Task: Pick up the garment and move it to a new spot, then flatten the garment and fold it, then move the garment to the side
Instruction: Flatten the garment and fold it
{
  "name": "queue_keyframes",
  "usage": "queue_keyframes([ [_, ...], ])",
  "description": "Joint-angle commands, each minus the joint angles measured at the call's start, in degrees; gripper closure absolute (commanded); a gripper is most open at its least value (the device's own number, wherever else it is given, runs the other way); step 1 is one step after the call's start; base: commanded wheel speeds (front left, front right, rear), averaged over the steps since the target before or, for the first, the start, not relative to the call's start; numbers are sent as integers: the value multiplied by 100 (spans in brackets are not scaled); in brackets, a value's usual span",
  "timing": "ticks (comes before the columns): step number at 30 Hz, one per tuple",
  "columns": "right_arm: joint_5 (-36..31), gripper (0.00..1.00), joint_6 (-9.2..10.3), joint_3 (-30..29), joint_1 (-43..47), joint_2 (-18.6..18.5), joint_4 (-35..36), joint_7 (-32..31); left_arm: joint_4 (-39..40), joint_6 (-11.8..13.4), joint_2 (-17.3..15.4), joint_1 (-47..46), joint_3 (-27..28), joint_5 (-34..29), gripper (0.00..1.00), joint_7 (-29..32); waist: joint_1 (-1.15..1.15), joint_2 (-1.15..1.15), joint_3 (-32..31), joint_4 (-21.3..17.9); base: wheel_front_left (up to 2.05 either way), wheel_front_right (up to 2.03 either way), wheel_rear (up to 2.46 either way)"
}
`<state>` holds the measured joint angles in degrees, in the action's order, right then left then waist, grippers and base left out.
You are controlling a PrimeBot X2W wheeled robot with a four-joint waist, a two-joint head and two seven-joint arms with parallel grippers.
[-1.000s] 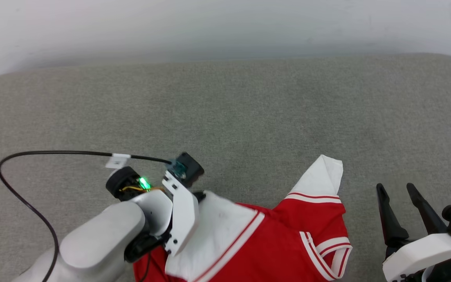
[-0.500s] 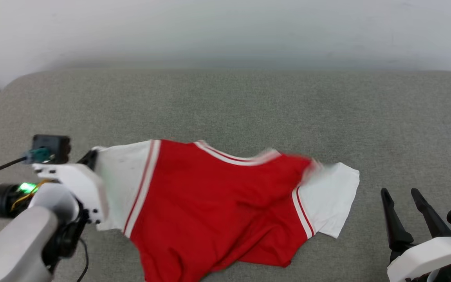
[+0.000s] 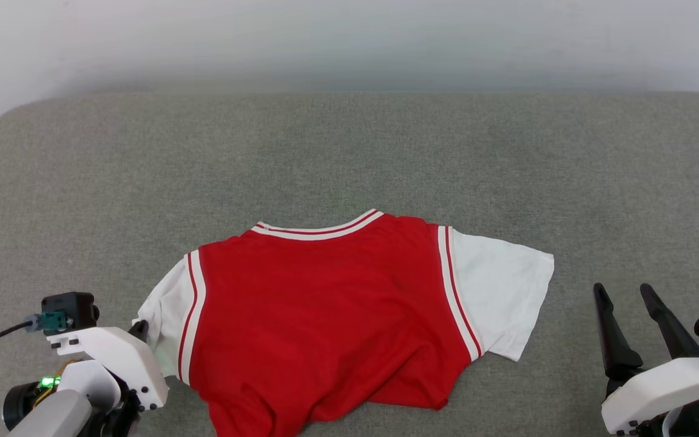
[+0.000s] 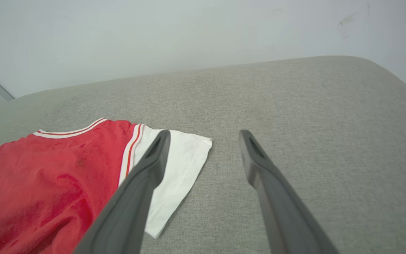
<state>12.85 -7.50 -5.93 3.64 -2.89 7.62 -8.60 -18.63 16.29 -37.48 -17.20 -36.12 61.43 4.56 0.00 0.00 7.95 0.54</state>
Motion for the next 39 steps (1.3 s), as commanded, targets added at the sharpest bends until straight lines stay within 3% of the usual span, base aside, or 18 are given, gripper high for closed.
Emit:
queue_keyframes([
  [1,-13,0,2,-14,-44,4,-4,21,-57,-50,78,84,64,67,0,-114,0,0,-64,-18,0,0,0],
  [8,-71,0,2,-5,41,4,-30,26,-36,-103,230,188,86,-151,0,-777,0,0,-385,-58,0,0,0],
  [15,-124,0,2,-21,169,4,-27,-27,549,184,301,280,156,-671,0,-1680,0,0,-719,-49,0,0,0],
  [22,22,0,2,-117,161,4,-192,-146,1331,577,394,462,134,-1264,0,-1926,0,0,-802,-47,0,0,0],
  [29,131,0,2,-255,-405,4,-1092,-1016,1912,744,590,548,138,-1746,0,-1973,0,0,-613,81,0,0,0],
  [39,333,0,2,-183,-2107,-419,-2714,-2568,2205,562,846,247,203,-2050,0,-1986,0,0,72,548,0,0,0],
])
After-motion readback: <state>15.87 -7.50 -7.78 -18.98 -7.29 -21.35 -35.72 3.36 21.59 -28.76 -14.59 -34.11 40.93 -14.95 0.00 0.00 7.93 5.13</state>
